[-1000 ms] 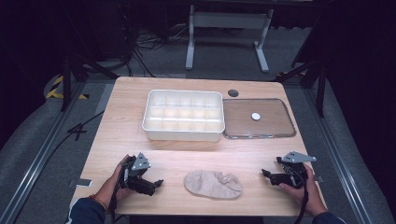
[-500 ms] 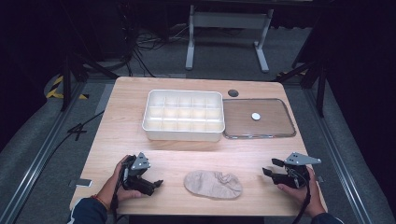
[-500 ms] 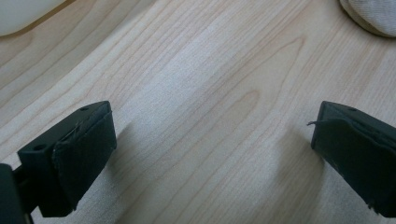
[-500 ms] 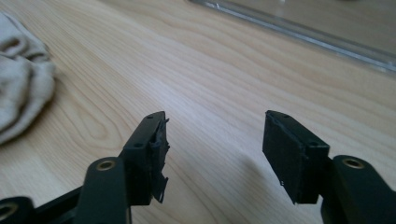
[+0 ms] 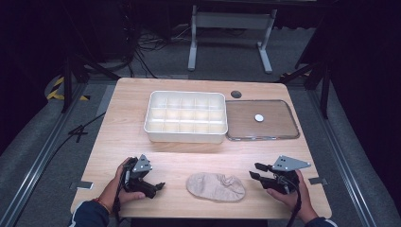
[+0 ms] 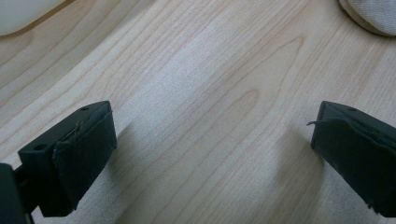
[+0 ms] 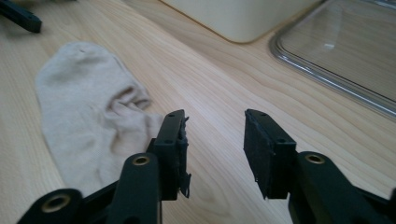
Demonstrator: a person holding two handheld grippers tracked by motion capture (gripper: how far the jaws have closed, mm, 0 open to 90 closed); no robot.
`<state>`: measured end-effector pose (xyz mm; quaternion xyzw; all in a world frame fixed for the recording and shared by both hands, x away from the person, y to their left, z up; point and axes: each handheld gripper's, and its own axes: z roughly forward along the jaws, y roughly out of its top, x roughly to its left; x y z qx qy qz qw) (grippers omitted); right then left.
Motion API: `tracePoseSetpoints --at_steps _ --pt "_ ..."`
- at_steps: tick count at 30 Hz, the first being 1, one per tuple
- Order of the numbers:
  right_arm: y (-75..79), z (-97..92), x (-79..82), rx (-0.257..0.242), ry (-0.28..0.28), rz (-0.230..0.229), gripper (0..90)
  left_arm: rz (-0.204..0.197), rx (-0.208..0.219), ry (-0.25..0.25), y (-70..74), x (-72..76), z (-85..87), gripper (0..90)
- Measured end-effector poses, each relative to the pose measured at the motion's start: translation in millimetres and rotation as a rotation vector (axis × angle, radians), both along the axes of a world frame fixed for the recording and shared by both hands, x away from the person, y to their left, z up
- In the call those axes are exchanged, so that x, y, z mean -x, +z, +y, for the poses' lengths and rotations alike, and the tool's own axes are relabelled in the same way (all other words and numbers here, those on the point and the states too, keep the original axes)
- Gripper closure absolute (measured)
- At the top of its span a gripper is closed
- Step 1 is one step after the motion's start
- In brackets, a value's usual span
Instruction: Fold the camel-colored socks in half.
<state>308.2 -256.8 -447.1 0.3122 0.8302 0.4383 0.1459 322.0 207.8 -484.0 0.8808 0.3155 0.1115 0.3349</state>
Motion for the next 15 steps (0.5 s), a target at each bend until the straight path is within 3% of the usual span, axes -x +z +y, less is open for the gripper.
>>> tracePoseSetpoints --at_steps 8,10,13,15 --pt "6.3 65.5 8.3 0.005 0.144 -0.003 72.5 -0.001 0.002 0.014 -0.3 1.2 -0.3 0.3" --pt "5.7 72.3 9.0 0.007 0.162 -0.002 73.7 -0.001 0.002 0.016 -0.2 1.5 -0.4 0.4" --pt "-1.6 104.8 13.6 0.039 0.224 0.012 77.4 -0.003 0.002 0.030 -0.1 2.8 -0.7 0.4" --pt "-6.7 116.8 14.6 0.057 0.239 0.026 79.0 0.001 -0.001 0.035 0.5 3.5 -1.4 0.9"
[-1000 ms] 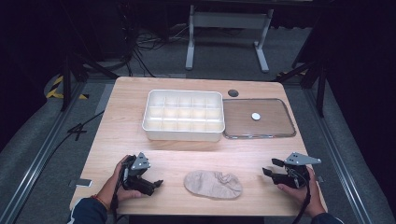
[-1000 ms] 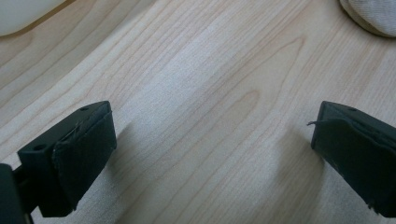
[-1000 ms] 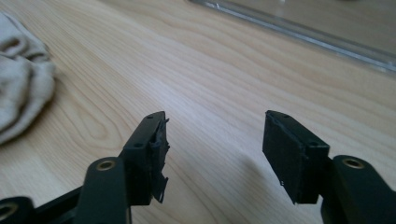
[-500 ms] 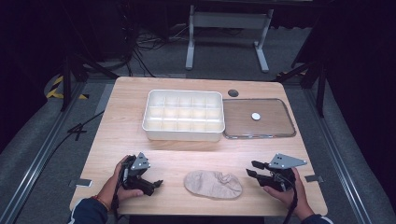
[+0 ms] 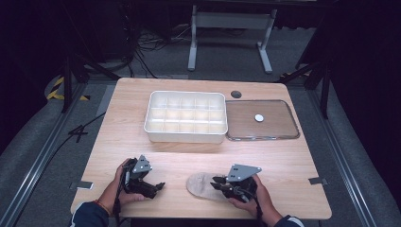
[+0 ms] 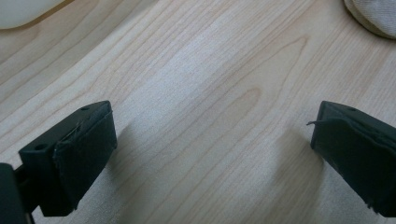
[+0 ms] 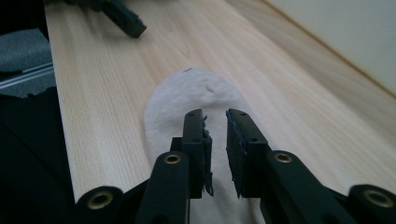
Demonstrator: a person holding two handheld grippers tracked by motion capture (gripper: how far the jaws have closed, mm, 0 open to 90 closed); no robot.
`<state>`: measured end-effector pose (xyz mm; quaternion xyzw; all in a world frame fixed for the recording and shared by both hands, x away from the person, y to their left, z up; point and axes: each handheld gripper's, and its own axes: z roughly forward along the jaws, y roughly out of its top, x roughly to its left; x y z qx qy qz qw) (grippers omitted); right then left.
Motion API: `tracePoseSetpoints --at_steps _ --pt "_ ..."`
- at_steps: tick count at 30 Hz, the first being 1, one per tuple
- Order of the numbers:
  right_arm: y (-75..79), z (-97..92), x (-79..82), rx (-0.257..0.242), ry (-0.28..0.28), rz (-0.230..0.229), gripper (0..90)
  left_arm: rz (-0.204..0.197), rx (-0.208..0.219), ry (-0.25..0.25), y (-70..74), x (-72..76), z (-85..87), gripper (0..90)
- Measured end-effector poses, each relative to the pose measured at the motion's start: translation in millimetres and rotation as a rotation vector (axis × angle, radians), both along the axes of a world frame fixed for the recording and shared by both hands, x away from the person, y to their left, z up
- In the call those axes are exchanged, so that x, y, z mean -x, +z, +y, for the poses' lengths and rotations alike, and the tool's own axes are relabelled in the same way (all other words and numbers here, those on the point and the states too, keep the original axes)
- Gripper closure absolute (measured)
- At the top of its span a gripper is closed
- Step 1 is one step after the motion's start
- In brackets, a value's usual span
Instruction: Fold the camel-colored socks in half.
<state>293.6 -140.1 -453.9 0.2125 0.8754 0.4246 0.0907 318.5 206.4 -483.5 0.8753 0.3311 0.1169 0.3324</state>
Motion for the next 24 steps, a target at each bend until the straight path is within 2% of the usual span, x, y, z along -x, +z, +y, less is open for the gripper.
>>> tracePoseSetpoints --at_steps 2,4,5,8,9,13,14,18,22,24 --pt "-5.5 7.7 -1.2 0.019 -0.003 0.003 79.8 0.000 -0.002 0.011 2.1 1.3 -1.1 5.2" --pt "-9.8 11.0 -3.7 0.020 -0.011 0.024 80.8 -0.009 0.022 0.044 4.6 1.4 -3.6 19.0" --pt "-13.0 12.9 -4.9 0.025 -0.009 0.028 81.3 0.000 0.036 0.043 5.0 0.2 -4.7 23.5" --pt "-21.8 18.2 -4.2 0.075 0.002 0.026 82.6 0.029 0.090 0.009 7.0 -1.0 -14.4 29.4" --pt "-23.0 18.2 -4.2 0.063 0.003 0.025 82.8 0.034 0.110 0.001 7.7 -0.9 -19.6 29.7" --pt "-23.9 18.4 -4.6 0.069 0.021 0.005 84.3 0.067 0.186 -0.047 12.7 -1.8 -43.3 31.7" --pt "-23.9 18.4 -4.6 0.069 0.021 0.005 84.3 0.067 0.186 -0.047 12.7 -1.8 -43.3 32.0" --pt "-24.4 18.6 -3.3 0.070 0.032 -0.013 85.2 0.087 0.188 -0.082 11.7 -3.7 -68.6 31.6" --pt "-24.5 18.5 -3.2 0.071 0.035 -0.016 85.2 0.087 0.182 -0.084 8.6 -5.1 -84.8 30.7" --pt "-24.6 18.5 -3.1 0.071 0.036 -0.017 85.2 0.087 0.155 -0.097 6.7 -5.6 -92.7 30.5"
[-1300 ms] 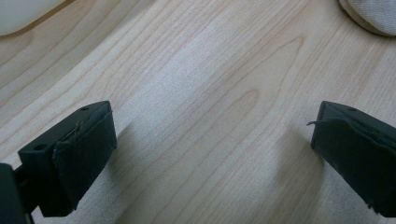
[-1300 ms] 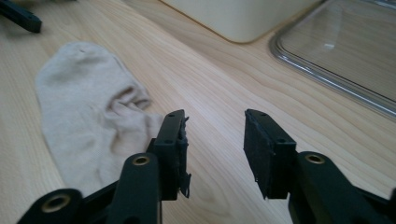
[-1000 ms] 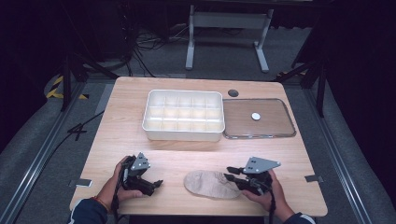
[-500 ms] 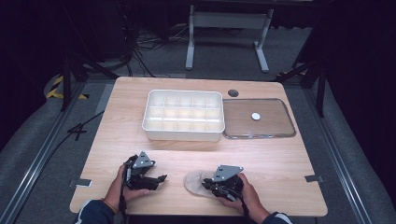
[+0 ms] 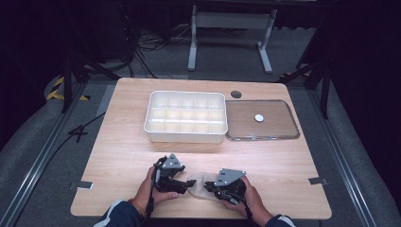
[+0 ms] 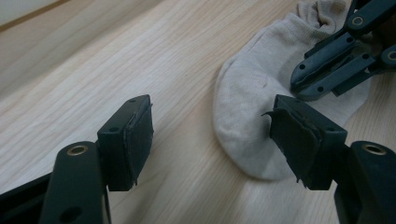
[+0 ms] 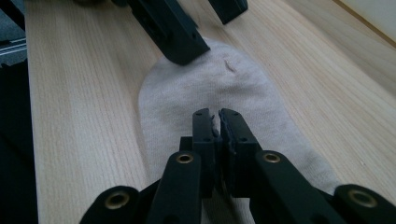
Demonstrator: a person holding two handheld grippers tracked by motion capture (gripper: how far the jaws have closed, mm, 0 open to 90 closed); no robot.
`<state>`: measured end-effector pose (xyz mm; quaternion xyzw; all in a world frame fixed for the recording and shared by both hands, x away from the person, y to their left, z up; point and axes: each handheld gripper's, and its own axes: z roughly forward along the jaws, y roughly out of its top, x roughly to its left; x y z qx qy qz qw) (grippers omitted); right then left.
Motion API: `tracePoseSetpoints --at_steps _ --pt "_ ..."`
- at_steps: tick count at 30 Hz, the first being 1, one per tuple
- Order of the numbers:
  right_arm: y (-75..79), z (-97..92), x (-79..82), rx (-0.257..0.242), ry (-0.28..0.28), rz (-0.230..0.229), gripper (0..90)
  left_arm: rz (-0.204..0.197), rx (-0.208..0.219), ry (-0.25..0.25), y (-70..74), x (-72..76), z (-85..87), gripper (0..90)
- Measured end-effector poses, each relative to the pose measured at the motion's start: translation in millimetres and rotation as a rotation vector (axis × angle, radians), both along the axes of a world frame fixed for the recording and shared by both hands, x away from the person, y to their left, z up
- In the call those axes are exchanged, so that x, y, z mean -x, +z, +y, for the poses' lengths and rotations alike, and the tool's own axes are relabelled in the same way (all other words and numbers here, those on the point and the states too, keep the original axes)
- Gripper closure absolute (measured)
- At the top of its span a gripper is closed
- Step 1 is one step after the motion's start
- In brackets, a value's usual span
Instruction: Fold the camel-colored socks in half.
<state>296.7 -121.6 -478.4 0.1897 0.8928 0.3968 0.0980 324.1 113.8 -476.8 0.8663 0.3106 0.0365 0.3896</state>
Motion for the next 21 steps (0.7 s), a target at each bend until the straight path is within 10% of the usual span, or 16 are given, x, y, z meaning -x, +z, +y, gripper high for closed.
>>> tracePoseSetpoints --at_steps 8,15,21 --pt "0.0 0.0 -0.1 0.002 0.002 -0.001 85.2 -0.064 -0.120 -0.028 2.8 9.7 -16.3 43.2" --pt "0.8 1.0 -0.5 0.013 -0.002 -0.001 85.3 0.012 -0.086 -0.087 5.8 8.4 -11.3 78.5" --pt "1.0 1.0 -3.2 0.010 -0.004 0.008 85.4 0.029 -0.053 -0.098 7.9 9.8 -6.8 81.1"
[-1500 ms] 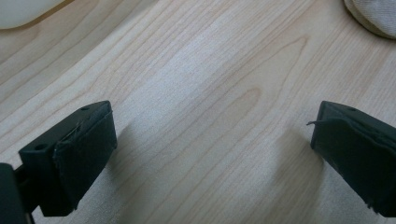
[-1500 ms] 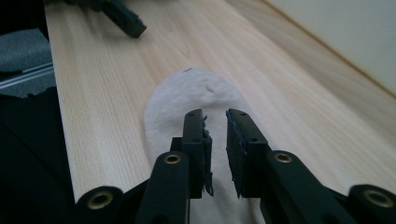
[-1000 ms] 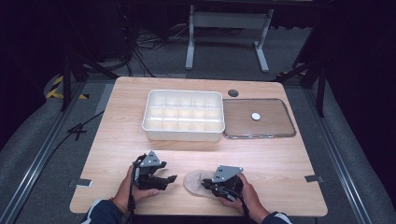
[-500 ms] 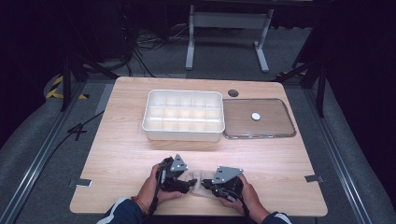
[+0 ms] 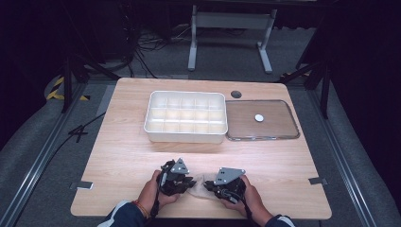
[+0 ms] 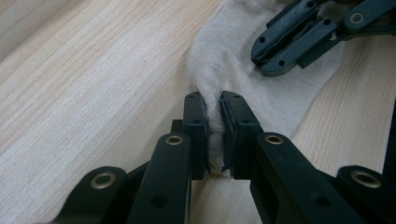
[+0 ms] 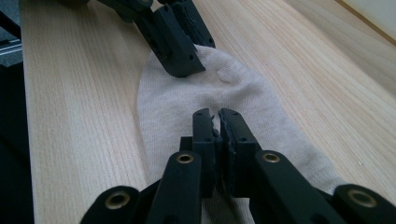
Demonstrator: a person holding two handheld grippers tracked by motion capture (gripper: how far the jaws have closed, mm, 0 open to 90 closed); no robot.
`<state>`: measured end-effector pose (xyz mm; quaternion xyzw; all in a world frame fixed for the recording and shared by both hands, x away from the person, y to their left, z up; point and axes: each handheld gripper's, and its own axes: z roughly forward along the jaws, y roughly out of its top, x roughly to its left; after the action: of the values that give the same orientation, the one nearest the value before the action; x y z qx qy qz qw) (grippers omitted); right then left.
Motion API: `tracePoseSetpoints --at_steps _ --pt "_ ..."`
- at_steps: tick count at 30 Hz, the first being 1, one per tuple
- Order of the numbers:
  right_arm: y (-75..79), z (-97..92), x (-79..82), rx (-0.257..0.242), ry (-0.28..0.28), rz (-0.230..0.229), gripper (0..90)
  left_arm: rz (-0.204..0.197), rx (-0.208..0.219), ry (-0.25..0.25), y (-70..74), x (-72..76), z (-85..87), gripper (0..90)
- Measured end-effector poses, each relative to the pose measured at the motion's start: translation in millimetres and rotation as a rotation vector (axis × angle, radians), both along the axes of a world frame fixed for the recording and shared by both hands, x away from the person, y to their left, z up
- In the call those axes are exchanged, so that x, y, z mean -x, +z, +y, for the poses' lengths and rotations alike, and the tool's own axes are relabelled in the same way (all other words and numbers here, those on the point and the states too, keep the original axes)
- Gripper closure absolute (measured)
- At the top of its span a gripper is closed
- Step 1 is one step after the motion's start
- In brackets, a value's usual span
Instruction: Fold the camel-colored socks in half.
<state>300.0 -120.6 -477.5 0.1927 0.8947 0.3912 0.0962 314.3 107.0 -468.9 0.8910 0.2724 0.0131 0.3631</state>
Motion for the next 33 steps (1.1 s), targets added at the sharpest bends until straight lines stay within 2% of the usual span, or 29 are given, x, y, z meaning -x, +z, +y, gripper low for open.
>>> tracePoseSetpoints --at_steps 5,9,14,16,20,22,23,26,28,30,31,33 --pt "1.0 0.3 -2.8 0.001 0.005 0.025 85.7 -0.021 0.102 -0.025 12.7 4.7 3.6 81.9" --pt "1.7 4.9 -7.8 0.006 0.012 0.034 85.9 -0.059 0.126 -0.042 20.6 10.2 0.5 81.9" --pt "2.4 13.2 -16.4 0.008 0.028 0.048 85.8 -0.074 0.145 -0.042 20.7 8.6 -0.2 82.1" --pt "2.2 15.6 -19.2 0.001 0.035 0.056 85.7 -0.059 0.153 -0.022 20.2 7.1 -0.5 82.2" --pt "1.1 20.6 -23.0 -0.009 0.039 0.050 84.9 -0.064 0.141 -0.029 18.6 5.6 -2.5 82.3" --pt "1.4 22.4 -22.1 0.001 0.047 0.027 80.8 -0.064 0.134 -0.031 18.4 5.3 -1.0 82.3" --pt "1.2 22.0 -22.1 -0.004 0.033 0.020 75.2 -0.062 0.137 -0.024 18.5 5.2 0.0 82.3" --pt "5.2 13.8 -23.0 -0.025 0.014 0.023 68.9 -0.060 0.131 -0.014 19.3 4.4 4.1 82.4" --pt "10.4 5.0 -23.2 -0.047 0.008 0.016 71.9 -0.058 0.135 -0.009 19.4 4.4 5.5 82.4" --pt "13.7 -2.7 -24.5 -0.043 -0.017 0.011 75.5 -0.056 0.133 -0.002 19.1 3.9 6.4 82.4" --pt "12.9 -4.1 -25.9 -0.038 -0.024 0.023 77.4 -0.053 0.141 0.001 18.3 2.5 5.8 82.4" --pt "5.8 -1.2 -27.4 0.021 -0.019 0.039 80.4 -0.055 0.133 0.001 18.9 1.6 3.2 82.4"
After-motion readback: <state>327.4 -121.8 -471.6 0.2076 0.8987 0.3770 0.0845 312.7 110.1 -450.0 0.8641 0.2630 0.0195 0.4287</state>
